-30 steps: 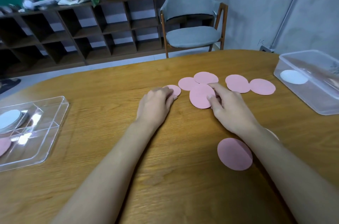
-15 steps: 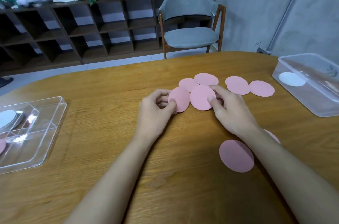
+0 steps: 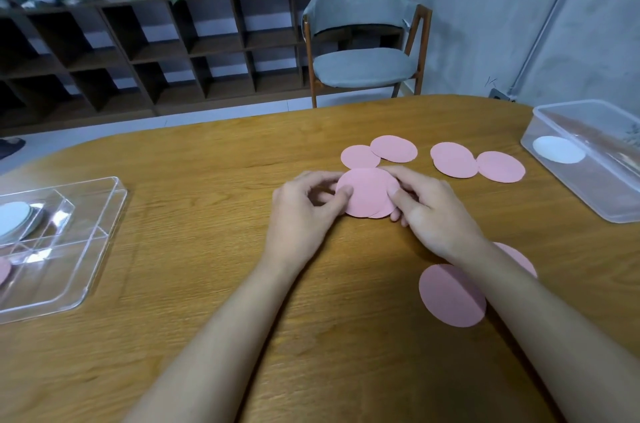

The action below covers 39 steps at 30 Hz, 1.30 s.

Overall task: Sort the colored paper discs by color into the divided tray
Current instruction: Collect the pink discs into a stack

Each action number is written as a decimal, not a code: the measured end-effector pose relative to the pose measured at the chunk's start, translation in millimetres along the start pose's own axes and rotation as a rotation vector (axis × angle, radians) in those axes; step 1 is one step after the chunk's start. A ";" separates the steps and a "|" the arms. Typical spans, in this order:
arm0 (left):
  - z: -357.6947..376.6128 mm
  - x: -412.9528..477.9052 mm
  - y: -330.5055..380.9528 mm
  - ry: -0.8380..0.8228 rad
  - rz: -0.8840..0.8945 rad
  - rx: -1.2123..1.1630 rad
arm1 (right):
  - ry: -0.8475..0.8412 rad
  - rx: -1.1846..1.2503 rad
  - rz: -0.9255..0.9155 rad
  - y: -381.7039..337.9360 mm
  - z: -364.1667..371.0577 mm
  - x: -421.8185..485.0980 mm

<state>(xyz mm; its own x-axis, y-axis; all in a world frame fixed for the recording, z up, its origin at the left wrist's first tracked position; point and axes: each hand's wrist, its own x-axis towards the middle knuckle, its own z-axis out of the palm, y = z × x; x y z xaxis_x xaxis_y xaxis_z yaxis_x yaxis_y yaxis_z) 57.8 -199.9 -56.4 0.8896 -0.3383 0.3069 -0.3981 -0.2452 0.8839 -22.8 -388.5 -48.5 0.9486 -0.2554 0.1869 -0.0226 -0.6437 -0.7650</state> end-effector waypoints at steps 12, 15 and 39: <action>10.8 -1.9 -0.8 0.094 0.308 0.330 | -0.040 -0.127 -0.055 -7.4 2.8 -4.8; 14.6 0.3 -4.1 0.008 0.307 0.385 | 0.008 -0.135 -0.024 -4.0 -7.0 -1.4; 66.2 108.8 -13.3 -0.483 0.276 0.638 | 0.305 -0.219 0.317 22.6 -41.4 14.1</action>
<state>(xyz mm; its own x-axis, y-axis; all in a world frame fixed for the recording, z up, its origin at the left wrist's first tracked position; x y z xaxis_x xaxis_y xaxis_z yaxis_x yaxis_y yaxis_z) 145.0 -293.7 -58.2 0.6063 -0.7769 0.1697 -0.7661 -0.5134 0.3866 -23.0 -436.5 -37.7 0.7493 -0.6420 0.1626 -0.3924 -0.6282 -0.6718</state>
